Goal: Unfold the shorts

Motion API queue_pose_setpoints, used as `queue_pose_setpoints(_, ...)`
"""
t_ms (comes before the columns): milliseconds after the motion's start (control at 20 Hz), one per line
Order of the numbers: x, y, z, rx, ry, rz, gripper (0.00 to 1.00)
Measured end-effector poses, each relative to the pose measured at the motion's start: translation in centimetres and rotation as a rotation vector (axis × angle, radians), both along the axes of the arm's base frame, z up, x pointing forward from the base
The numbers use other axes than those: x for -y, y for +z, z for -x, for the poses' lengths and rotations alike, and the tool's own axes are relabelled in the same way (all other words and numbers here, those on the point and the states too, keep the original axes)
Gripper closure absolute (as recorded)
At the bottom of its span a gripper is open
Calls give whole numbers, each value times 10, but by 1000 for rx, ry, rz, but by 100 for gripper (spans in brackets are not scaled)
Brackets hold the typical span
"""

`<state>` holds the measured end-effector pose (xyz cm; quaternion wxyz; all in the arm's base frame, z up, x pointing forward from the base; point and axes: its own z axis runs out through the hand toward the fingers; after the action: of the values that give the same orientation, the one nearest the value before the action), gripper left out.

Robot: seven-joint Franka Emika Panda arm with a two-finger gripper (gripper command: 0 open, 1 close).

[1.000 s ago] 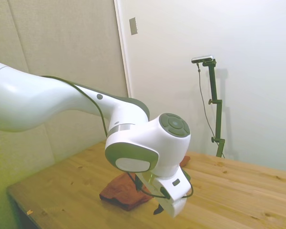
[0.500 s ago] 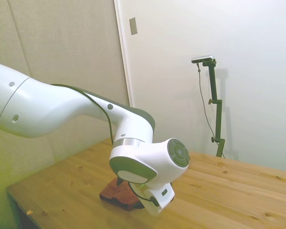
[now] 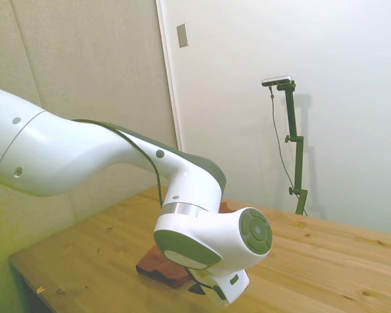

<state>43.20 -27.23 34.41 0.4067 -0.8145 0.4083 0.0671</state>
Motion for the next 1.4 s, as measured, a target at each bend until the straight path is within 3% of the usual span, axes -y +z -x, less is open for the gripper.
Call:
queue_pose_setpoints(350,-19,-12,-33,1,39,-30,0)
queue_pose_setpoints(400,-21,-13,-36,3,45,-34,100)
queue_pose_setpoints(800,-43,-14,-45,2,98,-62,100)
queue_pose_setpoints(1400,-51,-23,-36,-17,99,-78,100)
